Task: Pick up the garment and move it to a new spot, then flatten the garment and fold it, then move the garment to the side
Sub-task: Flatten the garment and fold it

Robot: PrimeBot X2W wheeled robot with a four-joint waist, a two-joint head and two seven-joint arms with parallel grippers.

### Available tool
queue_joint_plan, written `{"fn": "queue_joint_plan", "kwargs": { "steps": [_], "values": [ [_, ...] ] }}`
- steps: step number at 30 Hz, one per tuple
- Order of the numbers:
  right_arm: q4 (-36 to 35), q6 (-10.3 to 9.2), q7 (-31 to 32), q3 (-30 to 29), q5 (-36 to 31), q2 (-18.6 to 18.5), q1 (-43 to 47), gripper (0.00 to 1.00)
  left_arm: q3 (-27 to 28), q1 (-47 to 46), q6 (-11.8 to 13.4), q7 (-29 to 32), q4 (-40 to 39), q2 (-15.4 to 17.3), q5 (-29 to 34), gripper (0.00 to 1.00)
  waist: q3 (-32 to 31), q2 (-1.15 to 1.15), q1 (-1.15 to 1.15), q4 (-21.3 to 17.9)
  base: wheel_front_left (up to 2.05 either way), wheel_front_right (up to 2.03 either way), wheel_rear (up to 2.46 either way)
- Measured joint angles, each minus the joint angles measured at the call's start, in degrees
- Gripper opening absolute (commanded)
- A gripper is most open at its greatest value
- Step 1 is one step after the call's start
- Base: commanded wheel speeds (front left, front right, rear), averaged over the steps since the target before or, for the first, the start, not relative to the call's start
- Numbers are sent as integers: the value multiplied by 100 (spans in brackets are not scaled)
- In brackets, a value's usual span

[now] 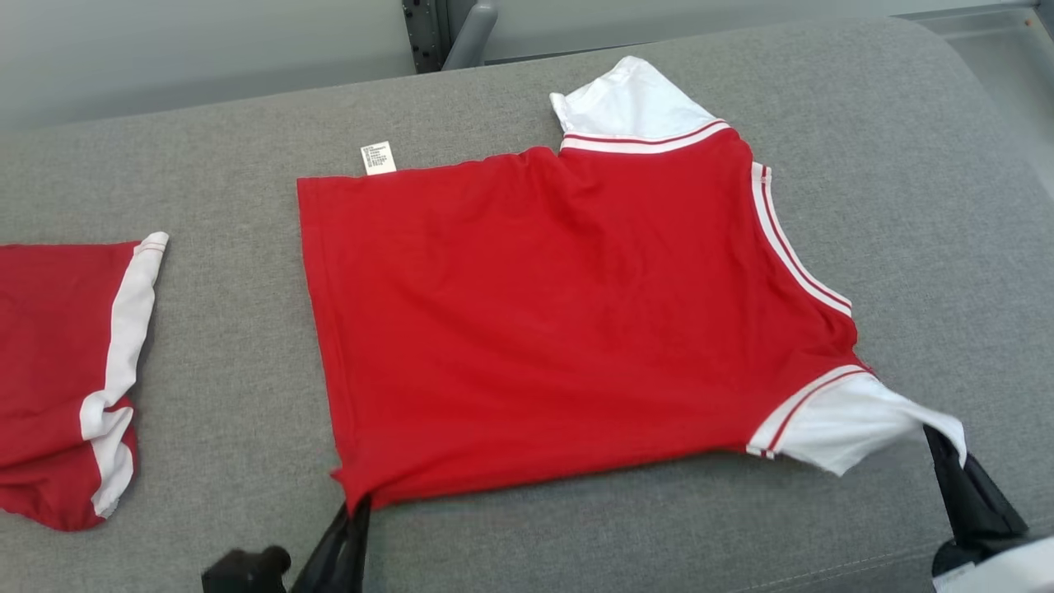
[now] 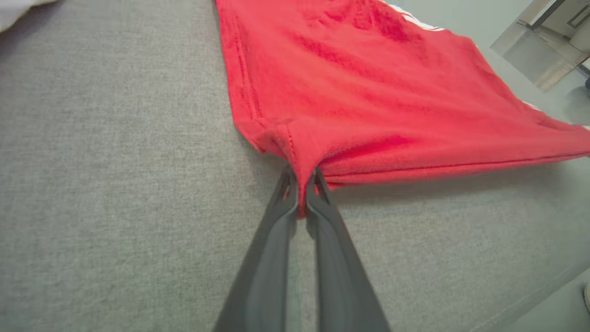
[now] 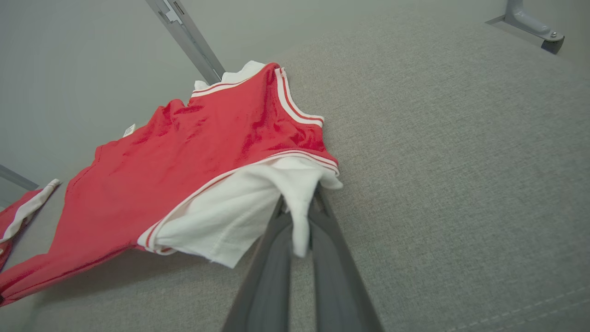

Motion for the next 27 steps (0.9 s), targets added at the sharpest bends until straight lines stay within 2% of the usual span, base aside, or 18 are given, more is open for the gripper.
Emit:
{"fn": "queue_joint_plan", "kwargs": {
  "steps": [2,5,10,13,18,22,27],
  "values": [
    [-148,0,202,31,15,-54,-314,0,20,-237,-52,396,-279,97,-96,0,-3,0,0,20,0,0,0],
    [-208,-1,553,175,-49,-182,-959,0,5,-840,7,1068,-476,205,-134,0,72,0,0,50,0,0,0],
    [151,-3,1114,554,-190,-316,-2192,0,-104,-1581,3,2037,-459,378,-148,0,215,0,0,103,0,0,0],
    [482,-3,1354,818,-231,-330,-2881,0,-75,-2023,9,2358,-332,483,-111,0,302,0,0,131,0,0,0],
    [1303,-3,1630,1154,-333,-409,-3605,0,-114,-2687,14,2800,243,426,-152,0,405,0,0,270,0,0,0],
    [1813,-3,1561,1424,-374,-396,-3973,0,-296,-3048,-42,3101,829,364,-167,0,457,0,0,401,0,0,0],
    [2401,-3,1291,1700,-360,-370,-4318,0,-400,-3359,-83,3114,1417,240,-142,0,482,0,1,479,0,0,0]
  ]
}}
